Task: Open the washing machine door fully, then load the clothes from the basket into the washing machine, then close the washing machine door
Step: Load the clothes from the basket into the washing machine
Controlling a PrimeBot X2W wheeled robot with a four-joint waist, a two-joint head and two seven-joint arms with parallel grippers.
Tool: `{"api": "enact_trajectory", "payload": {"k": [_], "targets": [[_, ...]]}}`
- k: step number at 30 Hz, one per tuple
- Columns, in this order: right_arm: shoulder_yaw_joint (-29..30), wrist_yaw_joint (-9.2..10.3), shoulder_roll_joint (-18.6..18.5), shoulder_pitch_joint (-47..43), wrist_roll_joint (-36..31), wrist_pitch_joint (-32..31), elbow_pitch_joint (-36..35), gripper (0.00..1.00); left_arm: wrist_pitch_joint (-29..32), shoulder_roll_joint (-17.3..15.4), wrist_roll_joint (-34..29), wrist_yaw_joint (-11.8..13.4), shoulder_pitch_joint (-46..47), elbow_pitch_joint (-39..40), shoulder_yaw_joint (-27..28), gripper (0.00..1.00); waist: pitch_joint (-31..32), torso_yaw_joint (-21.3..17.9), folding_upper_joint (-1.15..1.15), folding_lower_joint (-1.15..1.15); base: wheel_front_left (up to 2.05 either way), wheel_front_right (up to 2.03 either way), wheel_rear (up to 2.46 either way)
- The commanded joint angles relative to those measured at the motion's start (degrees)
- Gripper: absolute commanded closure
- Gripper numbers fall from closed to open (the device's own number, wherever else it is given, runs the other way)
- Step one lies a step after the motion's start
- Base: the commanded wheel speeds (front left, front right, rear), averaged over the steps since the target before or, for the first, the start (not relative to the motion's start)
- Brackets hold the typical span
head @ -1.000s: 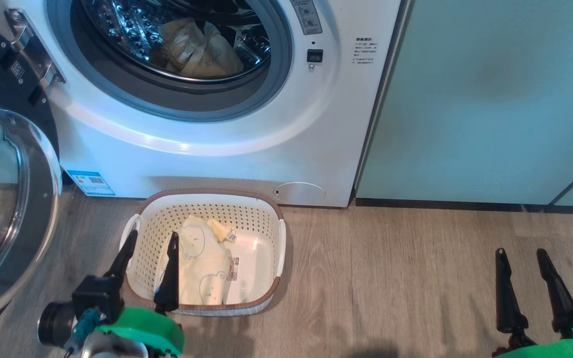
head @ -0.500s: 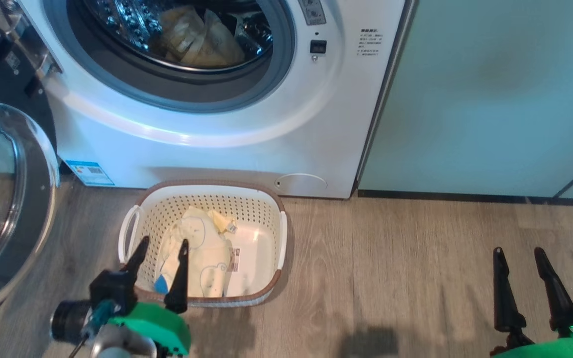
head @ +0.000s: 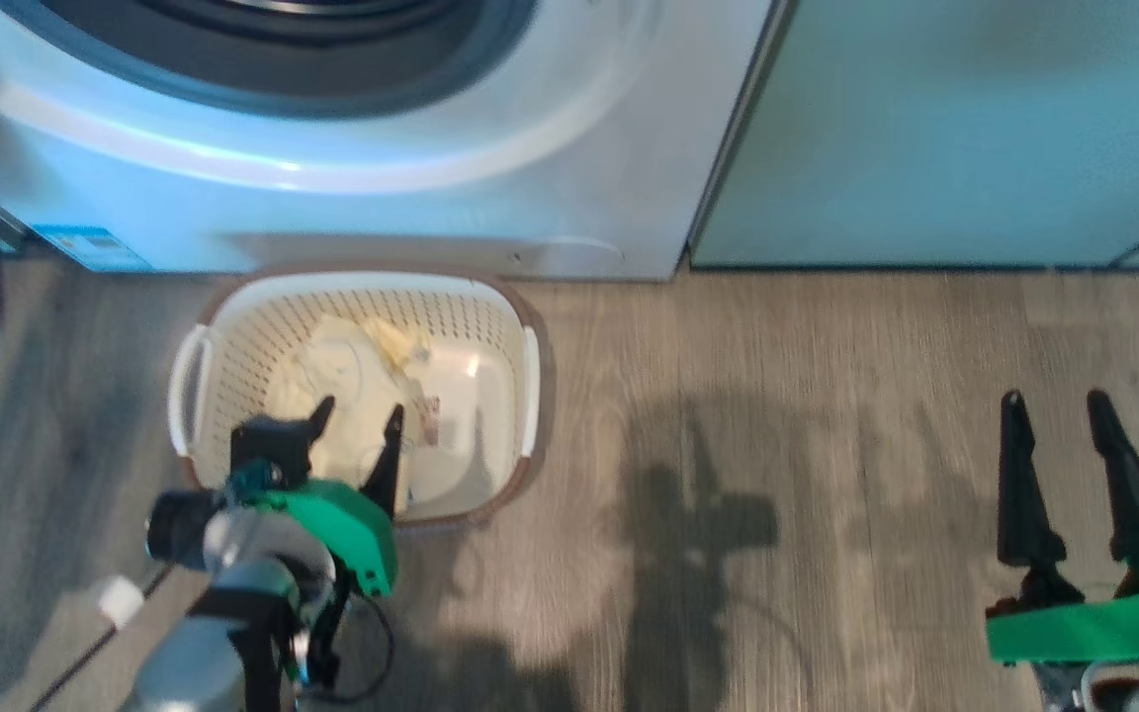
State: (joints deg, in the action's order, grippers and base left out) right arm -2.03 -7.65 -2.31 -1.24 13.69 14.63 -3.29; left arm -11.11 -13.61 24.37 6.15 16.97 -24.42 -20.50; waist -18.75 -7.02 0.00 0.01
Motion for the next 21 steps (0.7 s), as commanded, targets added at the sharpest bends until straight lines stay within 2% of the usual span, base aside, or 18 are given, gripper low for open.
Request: {"api": "enact_trajectory", "payload": {"k": [1, 11, 21], "targets": [[-1.04, 0.16, -0.56, 1.74, 0.55, 0.37, -2.18, 0.00, -0.22, -0.92, -0.03, -0.43, 3.19, -1.21, 1.71, 0.00, -4.16, -1.83, 0.00, -0.01, 0.00, 0.00, 0.00], [-2.01, 0.16, -0.56, 7.17, 2.98, 0.37, -3.76, 0.00, -1.07, 0.32, 0.73, -4.55, 18.69, -22.23, 1.74, 0.00, -16.07, -4.43, 0.00, -0.01, 0.00, 0.00, 0.00], [-3.29, 0.16, -0.56, 12.31, 6.08, 0.37, -4.82, 0.00, -1.75, -3.22, 0.79, -5.94, 32.01, -33.96, 2.97, 0.00, -29.03, -7.73, 0.00, -0.01, 0.00, 0.00, 0.00]]}}
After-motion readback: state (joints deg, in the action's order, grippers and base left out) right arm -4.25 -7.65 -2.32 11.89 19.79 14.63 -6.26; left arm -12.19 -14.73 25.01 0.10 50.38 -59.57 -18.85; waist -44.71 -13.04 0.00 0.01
